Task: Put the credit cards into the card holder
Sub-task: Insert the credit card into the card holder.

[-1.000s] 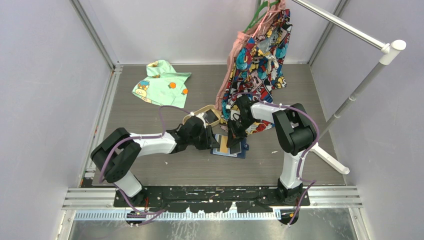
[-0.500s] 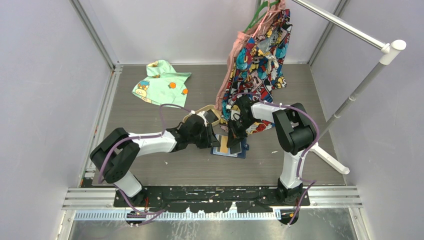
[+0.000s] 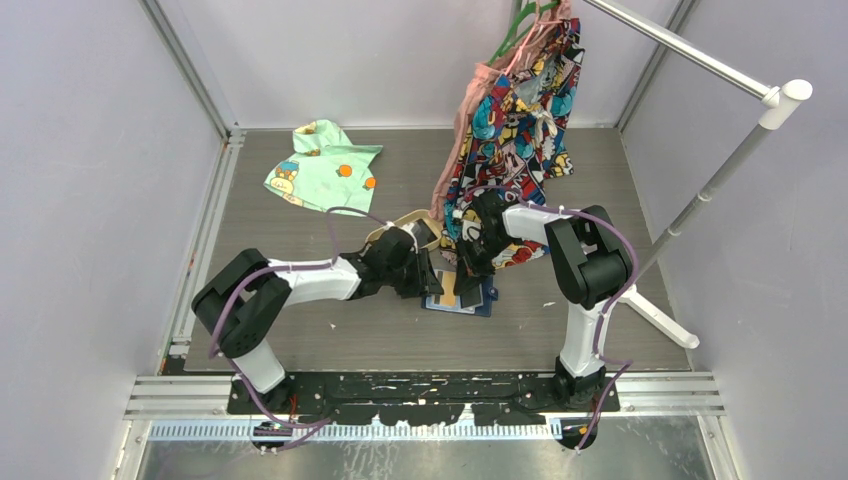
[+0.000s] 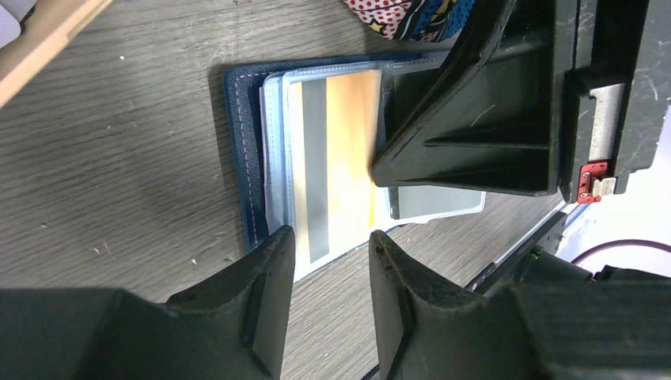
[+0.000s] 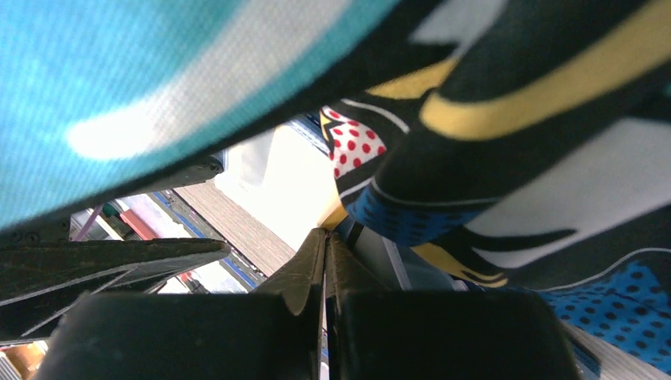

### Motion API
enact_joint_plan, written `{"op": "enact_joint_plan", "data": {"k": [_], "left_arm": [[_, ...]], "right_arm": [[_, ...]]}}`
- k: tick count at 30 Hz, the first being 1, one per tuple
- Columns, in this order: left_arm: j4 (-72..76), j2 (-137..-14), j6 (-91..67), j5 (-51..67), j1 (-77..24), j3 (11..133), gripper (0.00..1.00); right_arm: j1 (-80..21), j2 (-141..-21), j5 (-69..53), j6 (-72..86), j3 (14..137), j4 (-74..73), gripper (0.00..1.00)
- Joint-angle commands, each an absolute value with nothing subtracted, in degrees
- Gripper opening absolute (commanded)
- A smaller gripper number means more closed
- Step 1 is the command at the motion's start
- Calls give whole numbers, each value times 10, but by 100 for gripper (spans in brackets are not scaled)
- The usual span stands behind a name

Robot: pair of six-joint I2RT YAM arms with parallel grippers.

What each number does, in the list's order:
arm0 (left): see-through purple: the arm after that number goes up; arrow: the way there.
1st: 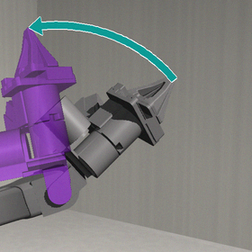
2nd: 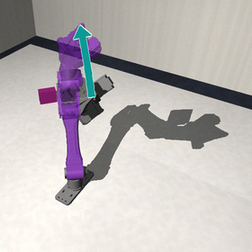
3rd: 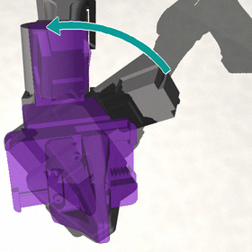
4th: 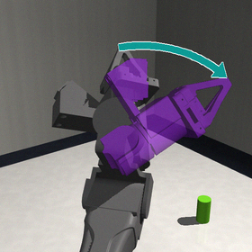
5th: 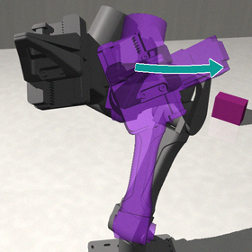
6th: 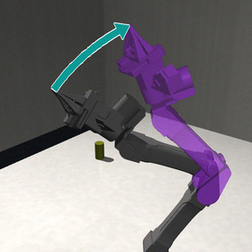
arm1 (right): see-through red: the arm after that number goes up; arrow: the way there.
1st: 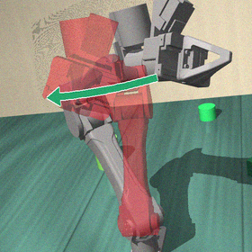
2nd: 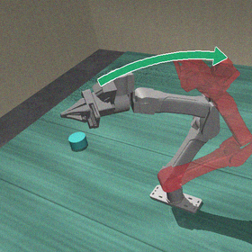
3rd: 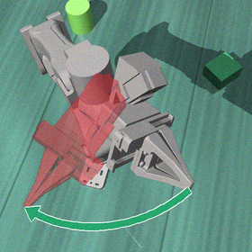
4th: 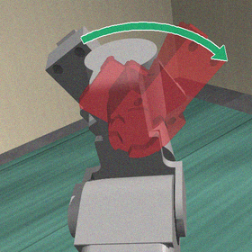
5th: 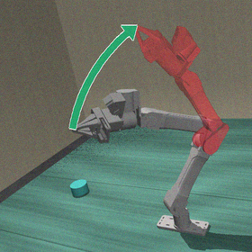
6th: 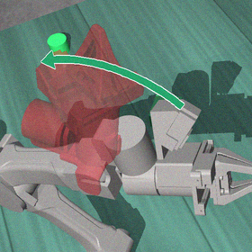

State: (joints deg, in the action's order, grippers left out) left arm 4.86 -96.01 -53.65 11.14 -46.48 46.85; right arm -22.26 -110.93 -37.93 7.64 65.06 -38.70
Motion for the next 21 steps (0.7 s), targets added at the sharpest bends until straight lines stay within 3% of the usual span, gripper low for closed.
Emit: {"op": "enact_joint_plan", "data": {"k": [1,13,21], "left_arm": [[7,-961,-528,100,-464,503,41],[43,-989,-537,154,-465,511,38],[72,-970,-541,165,-464,506,35]], "right_arm": [[-220,-1125,-324,55,649,-390,3],[-220,-1123,-339,53,649,-391,4],[-204,-1097,-433,31,648,-389,8]]}}
